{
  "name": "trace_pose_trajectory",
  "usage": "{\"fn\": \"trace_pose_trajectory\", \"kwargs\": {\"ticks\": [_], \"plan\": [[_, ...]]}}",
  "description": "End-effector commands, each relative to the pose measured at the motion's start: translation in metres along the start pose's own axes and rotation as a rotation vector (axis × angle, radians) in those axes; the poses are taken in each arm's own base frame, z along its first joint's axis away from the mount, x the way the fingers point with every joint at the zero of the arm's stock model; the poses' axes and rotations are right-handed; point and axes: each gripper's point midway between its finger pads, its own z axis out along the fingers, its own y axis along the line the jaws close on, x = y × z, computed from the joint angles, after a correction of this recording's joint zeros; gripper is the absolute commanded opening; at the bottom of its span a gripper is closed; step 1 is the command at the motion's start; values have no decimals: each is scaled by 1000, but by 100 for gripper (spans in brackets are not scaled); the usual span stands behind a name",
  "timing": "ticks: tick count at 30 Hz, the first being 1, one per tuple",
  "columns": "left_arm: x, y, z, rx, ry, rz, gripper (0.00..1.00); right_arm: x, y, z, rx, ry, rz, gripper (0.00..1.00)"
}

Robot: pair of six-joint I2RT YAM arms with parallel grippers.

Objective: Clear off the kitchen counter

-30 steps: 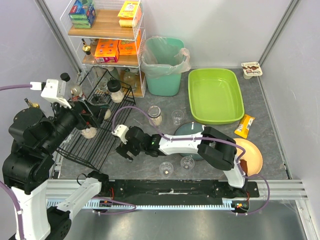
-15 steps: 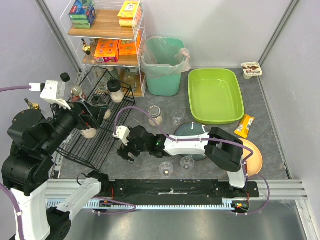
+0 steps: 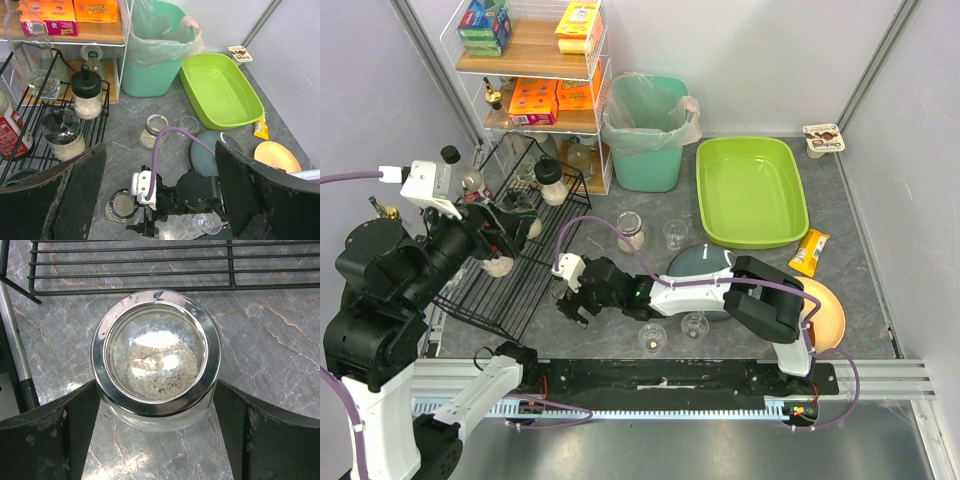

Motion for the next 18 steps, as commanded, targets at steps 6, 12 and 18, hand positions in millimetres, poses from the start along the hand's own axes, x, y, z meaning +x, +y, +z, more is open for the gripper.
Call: {"fn": "trace_pose_trajectory", "kwargs": {"ticks": [6,12,18], "plan": [[-6,1,0,1,-25,42,94,-17,-6,5,42,-94,35,82],[-10,-1,-3,6,-39,41,94,-34,-6,2,50,-111,39,50],[-15,-3,-8,15,-57,40,94,-74,-6,-14,53,-199,16,42]]}}
